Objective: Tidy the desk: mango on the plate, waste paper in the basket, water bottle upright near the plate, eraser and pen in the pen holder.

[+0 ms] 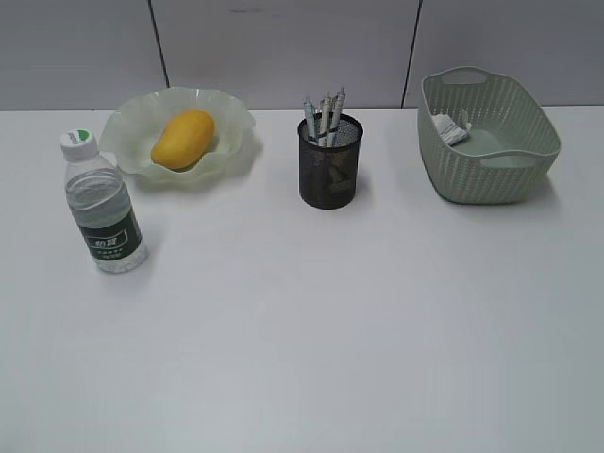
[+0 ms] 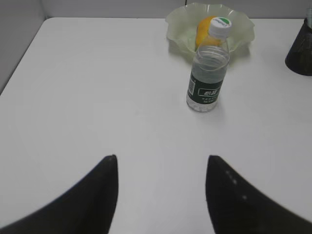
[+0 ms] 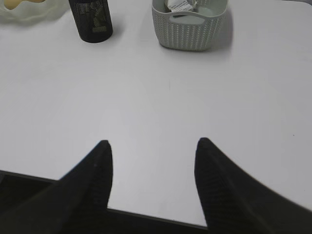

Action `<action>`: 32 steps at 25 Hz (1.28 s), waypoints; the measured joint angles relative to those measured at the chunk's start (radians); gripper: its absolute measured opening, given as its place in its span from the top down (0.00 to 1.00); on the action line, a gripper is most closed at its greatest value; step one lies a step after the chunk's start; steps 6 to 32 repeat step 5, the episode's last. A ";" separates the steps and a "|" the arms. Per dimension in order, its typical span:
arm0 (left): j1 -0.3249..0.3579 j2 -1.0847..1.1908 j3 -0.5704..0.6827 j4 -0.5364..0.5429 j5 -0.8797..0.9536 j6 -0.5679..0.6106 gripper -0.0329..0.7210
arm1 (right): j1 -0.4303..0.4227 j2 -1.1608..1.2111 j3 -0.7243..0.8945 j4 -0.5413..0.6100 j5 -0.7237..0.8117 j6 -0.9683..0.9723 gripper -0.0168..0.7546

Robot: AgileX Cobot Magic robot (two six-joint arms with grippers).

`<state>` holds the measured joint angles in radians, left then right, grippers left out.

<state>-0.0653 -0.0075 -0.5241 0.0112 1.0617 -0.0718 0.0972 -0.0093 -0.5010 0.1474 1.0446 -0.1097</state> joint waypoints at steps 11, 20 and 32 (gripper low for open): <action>0.000 0.000 0.000 0.000 0.000 0.000 0.41 | 0.000 0.000 0.000 0.000 0.000 0.000 0.41; 0.000 0.000 0.000 0.000 0.000 0.000 0.41 | 0.000 0.000 0.000 0.000 0.000 0.000 0.41; 0.000 0.000 0.000 0.000 0.000 0.000 0.41 | 0.000 0.000 0.000 0.000 0.000 0.000 0.41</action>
